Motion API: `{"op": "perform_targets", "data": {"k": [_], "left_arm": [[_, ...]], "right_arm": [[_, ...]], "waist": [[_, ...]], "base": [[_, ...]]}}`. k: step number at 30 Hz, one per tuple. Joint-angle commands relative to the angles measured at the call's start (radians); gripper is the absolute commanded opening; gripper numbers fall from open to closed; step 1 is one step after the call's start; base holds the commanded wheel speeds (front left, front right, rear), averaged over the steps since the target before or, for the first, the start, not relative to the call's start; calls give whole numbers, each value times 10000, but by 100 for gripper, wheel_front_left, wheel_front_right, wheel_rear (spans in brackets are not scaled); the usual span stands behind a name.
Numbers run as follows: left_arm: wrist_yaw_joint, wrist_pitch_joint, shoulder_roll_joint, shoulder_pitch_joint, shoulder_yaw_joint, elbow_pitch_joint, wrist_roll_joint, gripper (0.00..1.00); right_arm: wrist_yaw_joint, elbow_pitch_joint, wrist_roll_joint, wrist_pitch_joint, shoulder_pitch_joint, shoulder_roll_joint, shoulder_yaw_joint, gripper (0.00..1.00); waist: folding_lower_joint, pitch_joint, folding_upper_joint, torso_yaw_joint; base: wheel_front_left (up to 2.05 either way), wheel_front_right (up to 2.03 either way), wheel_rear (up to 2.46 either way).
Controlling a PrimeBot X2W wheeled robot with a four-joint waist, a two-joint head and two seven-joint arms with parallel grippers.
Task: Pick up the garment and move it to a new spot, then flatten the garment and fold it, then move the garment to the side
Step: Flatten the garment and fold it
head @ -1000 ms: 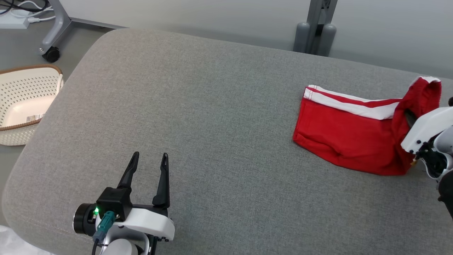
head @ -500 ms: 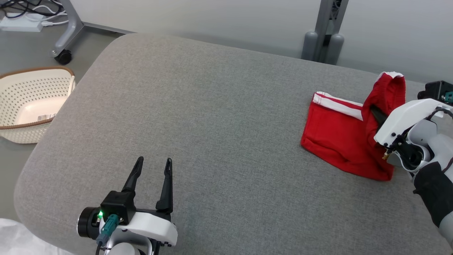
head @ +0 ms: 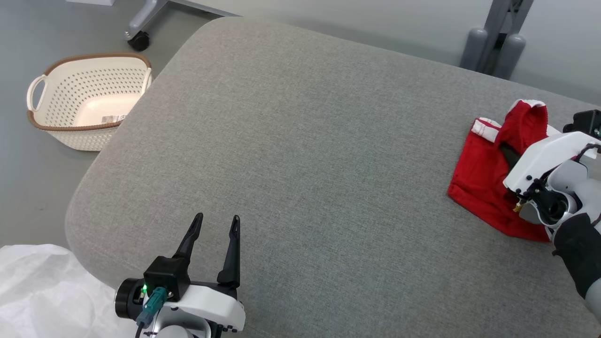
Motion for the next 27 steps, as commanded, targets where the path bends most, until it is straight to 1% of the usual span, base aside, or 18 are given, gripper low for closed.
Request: {"op": "perform_targets", "data": {"k": [1,2,3,4,10,15,21,27], "left_arm": [[50,-30,38,-26,12,-1,-57,100],[85,-30,41,-26,-9,3,-77,100],[106,-30,38,-24,-20,14,-88,100],[112,-30,35,-21,-35,41,-104,100],[215,-30,37,-32,-84,95,-179,100],[203,-30,38,15,-28,249,-126,100],[46,-30,38,118,163,366,82,100],[-94,-30,35,247,352,364,203,100]], "right_arm": [[5,97,50,-49,-2,-66,-43,0],[5,160,60,-98,-17,-73,-63,24],[5,252,49,-156,-45,-83,-92,56],[3,390,79,-162,-68,-69,-143,100],[5,604,-125,-140,-256,125,-52,100],[5,616,-157,-129,-356,475,18,100],[5,-62,139,-96,-415,849,-12,100],[5,-1031,479,-367,-468,915,-132,100]], "waist": [[0,80,0,154],[0,91,0,212],[0,99,0,259],[0,105,0,296],[0,61,0,336],[0,-297,0,112],[0,-825,0,-296],[0,-1273,0,-866]], "base": [[0,0,0],[0,0,0],[0,0,0],[0,0,0],[0,0,0],[0,0,0],[0,0,0],[0,0,0]]}}
